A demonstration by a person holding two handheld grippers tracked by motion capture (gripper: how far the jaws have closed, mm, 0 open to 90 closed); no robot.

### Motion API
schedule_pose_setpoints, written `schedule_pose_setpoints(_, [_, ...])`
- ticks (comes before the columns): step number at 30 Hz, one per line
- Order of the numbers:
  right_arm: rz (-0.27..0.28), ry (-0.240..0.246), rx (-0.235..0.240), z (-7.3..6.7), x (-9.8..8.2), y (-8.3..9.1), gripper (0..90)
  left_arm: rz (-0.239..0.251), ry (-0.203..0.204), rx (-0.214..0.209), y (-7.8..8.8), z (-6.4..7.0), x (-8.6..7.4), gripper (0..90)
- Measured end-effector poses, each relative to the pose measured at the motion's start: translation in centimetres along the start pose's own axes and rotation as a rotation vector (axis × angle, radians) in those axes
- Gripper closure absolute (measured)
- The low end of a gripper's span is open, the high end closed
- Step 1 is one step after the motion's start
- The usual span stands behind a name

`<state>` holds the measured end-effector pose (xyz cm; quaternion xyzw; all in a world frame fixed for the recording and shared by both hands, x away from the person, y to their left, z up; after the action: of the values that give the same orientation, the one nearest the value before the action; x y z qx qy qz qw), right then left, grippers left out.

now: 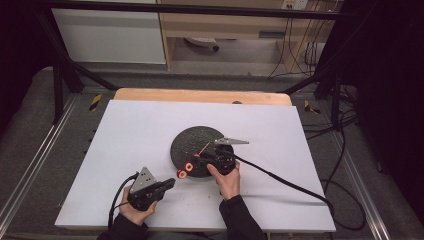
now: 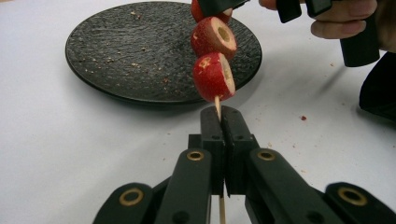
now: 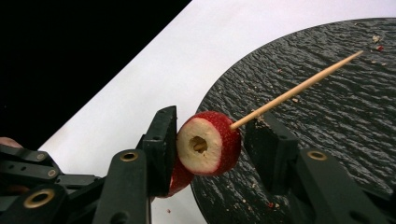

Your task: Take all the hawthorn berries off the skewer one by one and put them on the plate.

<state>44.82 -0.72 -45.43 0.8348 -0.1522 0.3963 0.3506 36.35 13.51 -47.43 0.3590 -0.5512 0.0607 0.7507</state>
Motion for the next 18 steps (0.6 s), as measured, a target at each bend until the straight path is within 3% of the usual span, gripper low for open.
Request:
schedule_pose_setpoints(8, [0.025,-0.014,0.011,-0.3,0.5,0.4,59.2,0.017,-0.003,0.001,0.1,0.1,0.2,88.3])
schedule_pose_setpoints(18, [0.086,-0.003,-0.047,0.4,2.4,1.8,59.5,0.033,-0.006,-0.012,0.6,0.3,0.5,88.4])
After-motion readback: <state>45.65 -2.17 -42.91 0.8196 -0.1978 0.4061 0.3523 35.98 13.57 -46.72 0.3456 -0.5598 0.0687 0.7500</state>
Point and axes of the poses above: each handheld gripper's, and its own axes: y roughly backward along the jaws, x roughly out of its top, z roughly to its right, the point moved 8 cm from there along -y, roughly forward along the jaws, and after that the axes turned 7 degrees about -x, right-handed, at the moved point
